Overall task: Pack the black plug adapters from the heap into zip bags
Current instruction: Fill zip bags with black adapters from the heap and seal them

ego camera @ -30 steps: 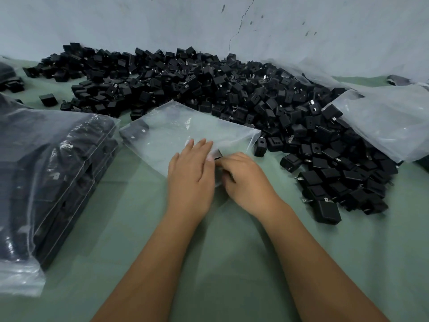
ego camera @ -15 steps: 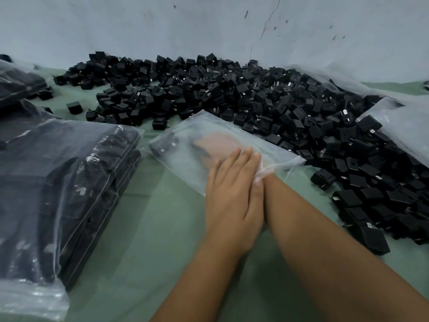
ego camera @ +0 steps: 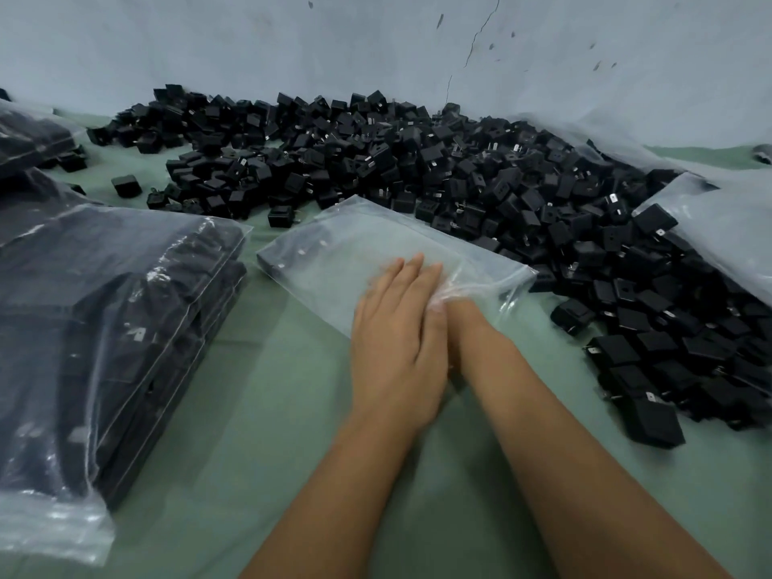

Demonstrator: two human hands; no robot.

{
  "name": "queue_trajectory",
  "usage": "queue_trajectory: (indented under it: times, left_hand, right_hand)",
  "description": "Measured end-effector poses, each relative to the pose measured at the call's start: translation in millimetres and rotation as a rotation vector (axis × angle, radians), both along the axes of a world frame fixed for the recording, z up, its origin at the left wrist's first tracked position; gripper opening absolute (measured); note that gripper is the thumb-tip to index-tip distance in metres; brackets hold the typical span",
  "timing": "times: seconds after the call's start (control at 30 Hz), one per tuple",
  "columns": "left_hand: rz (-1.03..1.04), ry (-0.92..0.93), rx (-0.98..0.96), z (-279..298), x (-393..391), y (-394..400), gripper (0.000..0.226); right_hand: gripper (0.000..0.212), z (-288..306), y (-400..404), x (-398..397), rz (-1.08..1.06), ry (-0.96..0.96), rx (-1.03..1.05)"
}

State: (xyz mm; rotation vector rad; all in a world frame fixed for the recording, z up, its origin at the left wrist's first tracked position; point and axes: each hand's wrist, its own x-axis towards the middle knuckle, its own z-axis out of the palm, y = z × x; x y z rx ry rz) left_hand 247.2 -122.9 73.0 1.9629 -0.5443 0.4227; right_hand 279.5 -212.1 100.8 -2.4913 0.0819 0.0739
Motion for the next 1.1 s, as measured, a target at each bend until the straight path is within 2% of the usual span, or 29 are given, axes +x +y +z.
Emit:
queue_trajectory:
  times: [0.03,0.1,0.2,0.27,0.33,0.37,0.43,0.47,0.57,0.63,0.73,0.8,0.83,0.9,0.97,1.03,1.1]
  left_hand:
    - [-0.006,0.034,-0.012,-0.7,1.1,0.1,0.048]
    - [-0.026,0.095,-0.029,-1.4,2.6,0.1,0.047]
    - [-0.048,0.173,-0.068,-3.8,3.2,1.8,0.048]
    - [-0.056,0.252,-0.112,-5.4,3.7,5.7,0.047]
    - [-0.068,0.335,-0.167,-6.8,4.6,9.9,0.039]
    - [-0.073,0.378,-0.2,-7.0,5.4,11.5,0.036]
    - [-0.071,0.455,-0.257,-6.2,6.9,13.6,0.033]
    - [-0.062,0.48,-0.272,-5.3,7.2,14.0,0.033]
    - [-0.042,0.511,-0.29,-4.1,8.1,14.0,0.033]
    - [-0.039,0.515,-0.278,-3.8,8.4,13.1,0.034]
    - [-0.038,0.517,-0.246,-4.2,9.3,11.6,0.035]
    - [-0.04,0.509,-0.233,-4.9,9.5,10.6,0.036]
    - [-0.04,0.504,-0.224,-5.1,9.4,10.1,0.036]
    - [-0.032,0.5,-0.222,-5.2,10.4,9.4,0.035]
    - [-0.027,0.502,-0.233,-5.0,11.7,9.1,0.034]
    - [-0.024,0.504,-0.229,-5.2,12.4,8.5,0.034]
    - [-0.019,0.504,-0.218,-6.4,12.4,7.9,0.034]
  right_hand:
    - [0.039,-0.5,-3.4,-14.1,-0.001,-0.076,-0.033]
    - [0.025,-9.7,-15.3,-34.0,-0.054,-0.345,-0.146]
    - [0.022,-25.2,-35.9,-59.6,-0.38,-0.775,-0.181]
    - [0.024,-22.6,-45.2,-67.0,-0.564,-0.887,-0.239]
    - [0.034,-22.4,-56.8,-69.8,-0.693,-0.703,-0.34]
    - [0.039,-23.0,-60.5,-72.0,-0.745,-0.528,-0.415]
    - [0.045,-28.3,-65.1,-75.0,-0.762,-0.259,-0.534]
    - [0.041,-31.6,-66.1,-75.0,-0.737,-0.223,-0.587]
    - [0.027,-33.3,-64.4,-72.0,-0.669,-0.289,-0.635]
    - [0.023,-32.4,-61.6,-70.2,-0.674,-0.354,-0.568]
    - [0.019,-27.3,-56.3,-71.8,-0.695,-0.626,-0.279]
    - [0.022,-22.8,-48.6,-72.8,-0.573,-0.848,-0.004]
    - [0.022,-21.8,-43.1,-73.1,-0.479,-0.899,0.126]
    - [0.02,-22.9,-32.3,-71.0,-0.321,-0.817,0.369]
    - [0.018,-27.4,-26.7,-66.9,-0.241,-0.589,0.441]
    - [0.022,-34.5,-28.6,-63.3,-0.241,-0.442,0.288]
    - [0.023,-37.2,-33.0,-61.2,-0.299,-0.432,0.1]
